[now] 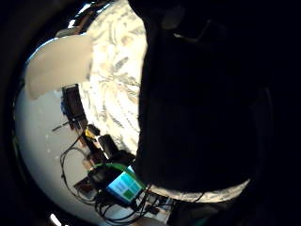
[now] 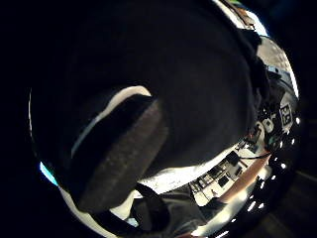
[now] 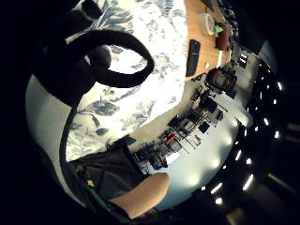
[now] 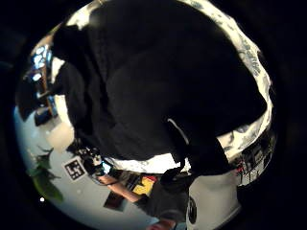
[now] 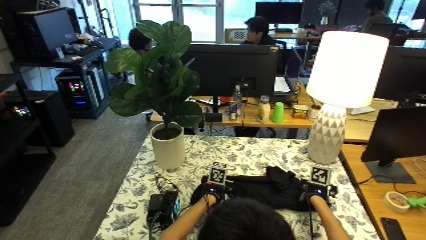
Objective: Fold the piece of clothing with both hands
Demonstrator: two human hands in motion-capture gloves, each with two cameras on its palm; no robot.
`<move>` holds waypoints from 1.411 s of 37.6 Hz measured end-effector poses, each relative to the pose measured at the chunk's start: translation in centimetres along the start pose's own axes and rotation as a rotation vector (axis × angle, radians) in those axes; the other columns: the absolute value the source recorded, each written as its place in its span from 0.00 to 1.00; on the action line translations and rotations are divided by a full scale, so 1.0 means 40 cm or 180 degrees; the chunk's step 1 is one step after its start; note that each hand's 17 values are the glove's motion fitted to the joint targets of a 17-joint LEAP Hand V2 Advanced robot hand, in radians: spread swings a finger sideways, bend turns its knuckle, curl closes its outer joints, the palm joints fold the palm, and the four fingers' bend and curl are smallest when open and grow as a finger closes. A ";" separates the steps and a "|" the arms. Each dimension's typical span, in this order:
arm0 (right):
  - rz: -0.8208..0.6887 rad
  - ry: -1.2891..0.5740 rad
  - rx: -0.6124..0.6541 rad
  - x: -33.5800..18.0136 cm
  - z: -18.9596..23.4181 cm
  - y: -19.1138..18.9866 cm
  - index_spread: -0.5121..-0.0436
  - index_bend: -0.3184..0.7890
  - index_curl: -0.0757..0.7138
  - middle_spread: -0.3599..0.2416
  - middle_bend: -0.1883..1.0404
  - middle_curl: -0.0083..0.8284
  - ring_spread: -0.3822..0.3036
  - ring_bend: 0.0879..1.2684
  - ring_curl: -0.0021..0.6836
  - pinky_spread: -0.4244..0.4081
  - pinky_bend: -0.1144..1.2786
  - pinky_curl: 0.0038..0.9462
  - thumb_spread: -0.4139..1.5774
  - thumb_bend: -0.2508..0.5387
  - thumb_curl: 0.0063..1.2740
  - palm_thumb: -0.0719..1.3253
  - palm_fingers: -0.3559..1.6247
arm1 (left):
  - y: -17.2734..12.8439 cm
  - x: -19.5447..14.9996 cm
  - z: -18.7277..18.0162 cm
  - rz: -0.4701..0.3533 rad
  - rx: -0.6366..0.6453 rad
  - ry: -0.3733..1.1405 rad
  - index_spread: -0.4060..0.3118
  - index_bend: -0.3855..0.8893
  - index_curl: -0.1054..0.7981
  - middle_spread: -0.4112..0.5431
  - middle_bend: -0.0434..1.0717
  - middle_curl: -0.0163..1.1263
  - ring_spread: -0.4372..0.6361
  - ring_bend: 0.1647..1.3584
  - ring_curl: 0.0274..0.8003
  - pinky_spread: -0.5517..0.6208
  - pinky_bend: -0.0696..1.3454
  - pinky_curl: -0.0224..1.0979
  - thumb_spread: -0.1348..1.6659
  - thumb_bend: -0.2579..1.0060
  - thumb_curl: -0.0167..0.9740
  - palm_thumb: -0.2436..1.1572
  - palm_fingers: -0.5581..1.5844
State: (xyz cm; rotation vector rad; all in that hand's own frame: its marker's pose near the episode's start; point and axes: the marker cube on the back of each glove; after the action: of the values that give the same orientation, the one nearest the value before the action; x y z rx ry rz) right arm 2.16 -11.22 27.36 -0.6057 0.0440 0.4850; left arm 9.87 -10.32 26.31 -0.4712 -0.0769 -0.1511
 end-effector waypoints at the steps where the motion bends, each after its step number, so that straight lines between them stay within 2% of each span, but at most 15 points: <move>1: -0.0044 0.0000 -0.0009 -0.002 0.007 0.020 0.53 0.30 0.26 0.67 0.29 0.42 0.76 0.45 0.54 0.75 0.77 0.44 0.75 0.28 0.18 0.43 0.33 | -0.006 -0.002 0.011 -0.0019 -0.0083 0.0029 0.52 0.39 0.50 0.75 0.14 0.16 0.72 0.35 0.44 0.78 0.53 0.38 0.75 0.16 0.15 0.23 0.27; 5: -0.0245 -0.0027 -0.0236 -0.013 0.044 0.026 0.53 0.31 0.24 0.66 0.32 0.43 0.73 0.49 0.55 0.73 0.77 0.43 0.76 0.31 0.19 0.45 0.37 | -0.029 -0.008 0.029 0.0012 -0.0172 0.0205 0.54 0.38 0.47 0.77 0.17 0.16 0.76 0.37 0.43 0.81 0.57 0.39 0.71 0.16 0.16 0.17 0.25; 11: -0.0112 -0.0090 -0.0321 -0.015 0.052 0.026 0.51 0.31 0.21 0.67 0.36 0.46 0.74 0.49 0.56 0.74 0.78 0.43 0.77 0.32 0.20 0.49 0.34 | -0.039 -0.007 0.029 -0.0023 -0.0298 0.0232 0.57 0.39 0.45 0.83 0.18 0.15 0.84 0.35 0.40 0.86 0.57 0.37 0.68 0.17 0.17 0.15 0.21; 14: -0.0033 -0.0088 -0.0218 -0.025 0.050 0.029 0.52 0.35 0.21 0.65 0.41 0.48 0.68 0.47 0.54 0.64 0.76 0.41 0.76 0.31 0.21 0.51 0.41 | -0.037 -0.005 0.026 -0.0050 -0.0424 0.0235 0.59 0.38 0.43 0.84 0.19 0.16 0.87 0.34 0.39 0.88 0.57 0.37 0.67 0.17 0.17 0.15 0.20; 20: -0.0163 -0.0074 0.0191 -0.044 0.033 0.016 0.58 0.40 0.26 0.60 0.41 0.49 0.48 0.52 0.55 0.43 0.71 0.37 0.77 0.33 0.22 0.57 0.57 | -0.037 -0.004 -0.009 -0.0022 -0.0458 0.0318 0.60 0.39 0.41 0.86 0.18 0.16 0.91 0.33 0.37 0.90 0.56 0.36 0.66 0.18 0.18 0.16 0.21; 22: -0.0056 -0.0114 0.0400 -0.039 0.019 -0.005 0.58 0.42 0.28 0.54 0.40 0.50 0.41 0.55 0.56 0.32 0.71 0.37 0.76 0.35 0.23 0.60 0.68 | -0.032 -0.011 -0.034 -0.0035 -0.0441 0.0320 0.61 0.44 0.43 0.85 0.18 0.16 0.89 0.34 0.37 0.88 0.57 0.36 0.66 0.22 0.21 0.24 0.27; 24: 0.0018 -0.0158 0.0596 -0.038 0.003 -0.025 0.58 0.45 0.32 0.50 0.41 0.51 0.37 0.55 0.57 0.27 0.67 0.36 0.76 0.35 0.23 0.62 0.74 | -0.025 -0.023 -0.064 -0.0078 -0.0373 0.0274 0.62 0.44 0.43 0.84 0.18 0.16 0.89 0.34 0.36 0.87 0.58 0.35 0.67 0.23 0.22 0.26 0.29; 31: -0.0427 -0.0169 -0.0106 -0.066 -0.059 0.069 0.60 0.48 0.44 0.44 0.44 0.56 0.32 0.54 0.63 0.19 0.60 0.38 0.74 0.41 0.26 0.73 0.82 | 0.040 -0.068 -0.176 0.0131 -0.0221 0.0189 0.62 0.42 0.44 0.80 0.18 0.17 0.87 0.35 0.36 0.85 0.59 0.36 0.67 0.22 0.23 0.30 0.29; 33: -0.0524 -0.0148 -0.0034 -0.083 -0.100 0.068 0.61 0.49 0.47 0.44 0.45 0.57 0.32 0.53 0.64 0.18 0.58 0.38 0.73 0.42 0.27 0.76 0.83 | 0.065 -0.088 -0.208 0.0131 -0.0155 0.0161 0.63 0.43 0.44 0.80 0.18 0.17 0.86 0.35 0.36 0.84 0.59 0.36 0.68 0.21 0.24 0.31 0.29; 36: -0.0587 -0.0090 0.0151 -0.129 -0.165 -0.010 0.62 0.49 0.50 0.43 0.45 0.58 0.31 0.52 0.64 0.16 0.57 0.38 0.72 0.41 0.28 0.77 0.84 | 0.102 -0.120 -0.253 0.0133 -0.0065 0.0134 0.63 0.42 0.45 0.80 0.18 0.18 0.86 0.35 0.36 0.84 0.60 0.36 0.68 0.20 0.24 0.32 0.30; 39: -0.0579 -0.0039 0.0288 -0.177 -0.223 -0.047 0.63 0.48 0.52 0.42 0.46 0.58 0.31 0.52 0.64 0.15 0.56 0.38 0.70 0.39 0.29 0.78 0.85 | 0.084 -0.143 -0.275 0.0228 0.0057 0.0141 0.63 0.42 0.45 0.79 0.18 0.18 0.85 0.36 0.36 0.83 0.60 0.35 0.68 0.19 0.24 0.32 0.30; 42: -0.0653 -0.0011 0.0449 -0.230 -0.281 -0.012 0.64 0.47 0.54 0.41 0.47 0.59 0.30 0.52 0.64 0.14 0.56 0.39 0.69 0.37 0.30 0.79 0.86 | -0.002 -0.166 -0.275 0.0240 0.0229 0.0120 0.63 0.43 0.45 0.78 0.18 0.18 0.85 0.36 0.36 0.83 0.60 0.35 0.68 0.20 0.25 0.33 0.30; 44: -0.0744 -0.0031 0.0550 -0.275 -0.318 0.023 0.64 0.46 0.55 0.40 0.48 0.60 0.29 0.52 0.65 0.14 0.55 0.39 0.68 0.34 0.31 0.78 0.86 | -0.022 -0.182 -0.283 0.0169 0.0355 0.0097 0.63 0.42 0.45 0.77 0.18 0.19 0.84 0.36 0.36 0.83 0.60 0.35 0.68 0.20 0.25 0.34 0.30; 49: -0.1122 -0.0079 0.0875 -0.435 -0.383 0.153 0.65 0.42 0.56 0.39 0.50 0.61 0.27 0.53 0.66 0.16 0.58 0.42 0.63 0.27 0.34 0.74 0.85 | 0.019 -0.226 -0.331 0.0054 0.0810 0.0199 0.63 0.43 0.46 0.77 0.19 0.19 0.84 0.35 0.35 0.83 0.60 0.35 0.69 0.20 0.26 0.36 0.30; 53: -0.1689 -0.0080 0.0745 -0.613 -0.347 0.240 0.63 0.41 0.56 0.38 0.51 0.63 0.27 0.55 0.68 0.17 0.61 0.44 0.61 0.28 0.36 0.74 0.85 | 0.069 -0.266 -0.362 -0.0084 0.1237 0.0258 0.63 0.43 0.46 0.74 0.20 0.20 0.84 0.35 0.34 0.82 0.59 0.34 0.70 0.20 0.26 0.37 0.31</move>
State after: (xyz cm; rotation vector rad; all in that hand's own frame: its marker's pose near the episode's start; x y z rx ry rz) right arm -22.55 -22.52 15.16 -0.3596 -0.0821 -0.0289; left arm 0.40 -13.15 11.07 -0.0761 -0.0317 -0.1763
